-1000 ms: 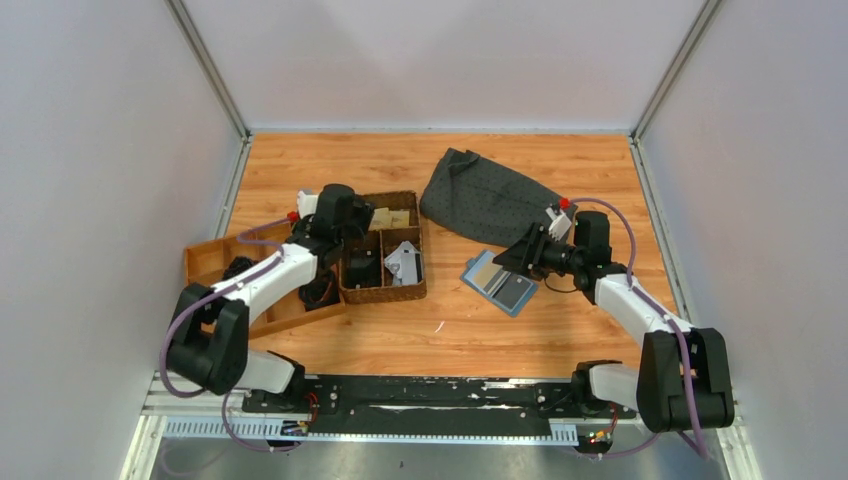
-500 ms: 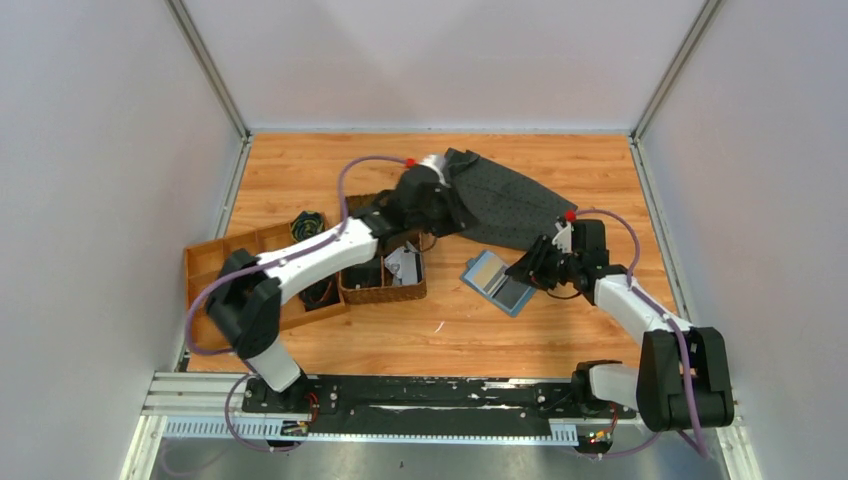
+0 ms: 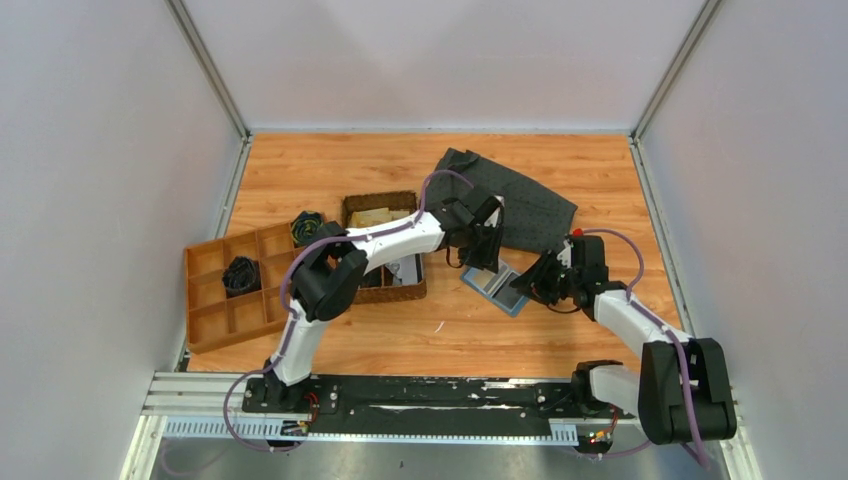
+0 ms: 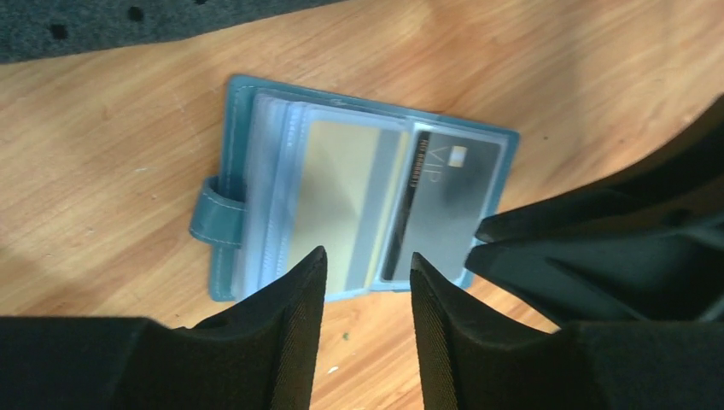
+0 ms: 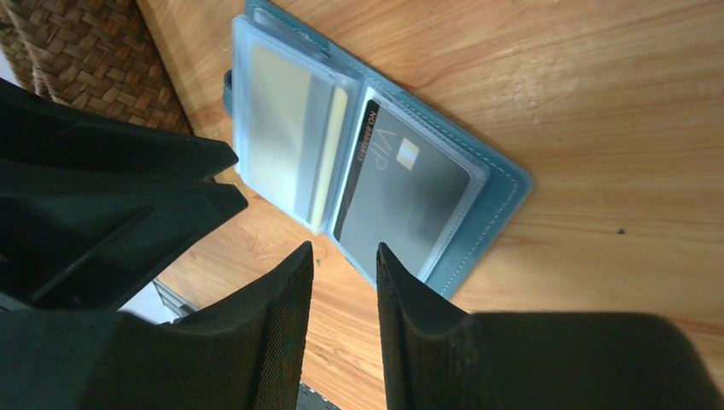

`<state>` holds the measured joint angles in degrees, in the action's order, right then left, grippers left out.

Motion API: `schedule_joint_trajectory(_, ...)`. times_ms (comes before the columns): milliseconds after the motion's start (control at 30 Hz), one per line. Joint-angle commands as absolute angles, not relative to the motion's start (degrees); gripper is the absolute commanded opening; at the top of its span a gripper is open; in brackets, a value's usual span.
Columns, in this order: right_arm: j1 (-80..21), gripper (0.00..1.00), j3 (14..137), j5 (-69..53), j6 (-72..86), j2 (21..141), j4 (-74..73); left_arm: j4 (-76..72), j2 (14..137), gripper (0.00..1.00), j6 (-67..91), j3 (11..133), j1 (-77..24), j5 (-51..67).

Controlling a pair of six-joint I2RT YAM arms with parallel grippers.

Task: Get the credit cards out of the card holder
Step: Remove the credit card from the card holder.

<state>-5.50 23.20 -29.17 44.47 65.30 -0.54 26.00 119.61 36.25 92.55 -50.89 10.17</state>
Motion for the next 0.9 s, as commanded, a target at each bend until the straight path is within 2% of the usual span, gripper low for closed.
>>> schedule_joint_trajectory(0,-5.8,0.35,23.3,-26.1,42.7,65.1,-3.6,33.9,122.1,0.45,28.0,97.6,-50.8,9.5)
schedule_joint_trajectory(333,-4.5,0.34,25.2,-22.7,38.8,65.5,-7.9,35.5,124.4,0.45,23.0,99.5,-50.6,14.5)
schedule_joint_trajectory(567,-1.2,0.34,25.5,-23.8,36.3,66.3,-9.2,36.1,122.0,0.45,22.7,97.2,-48.3,11.8)
schedule_joint_trajectory(667,-0.5,0.34,25.4,-24.1,35.9,66.4,-9.3,36.1,121.8,0.47,22.1,97.1,-47.5,12.8)
schedule_joint_trajectory(733,-0.4,0.34,25.4,-24.2,35.7,66.4,-9.4,36.1,122.4,0.53,22.1,97.2,-47.1,14.5)
schedule_joint_trajectory(867,-0.4,0.36,25.4,-24.1,35.7,66.5,-9.4,36.1,124.4,0.53,22.3,97.8,-46.8,18.0)
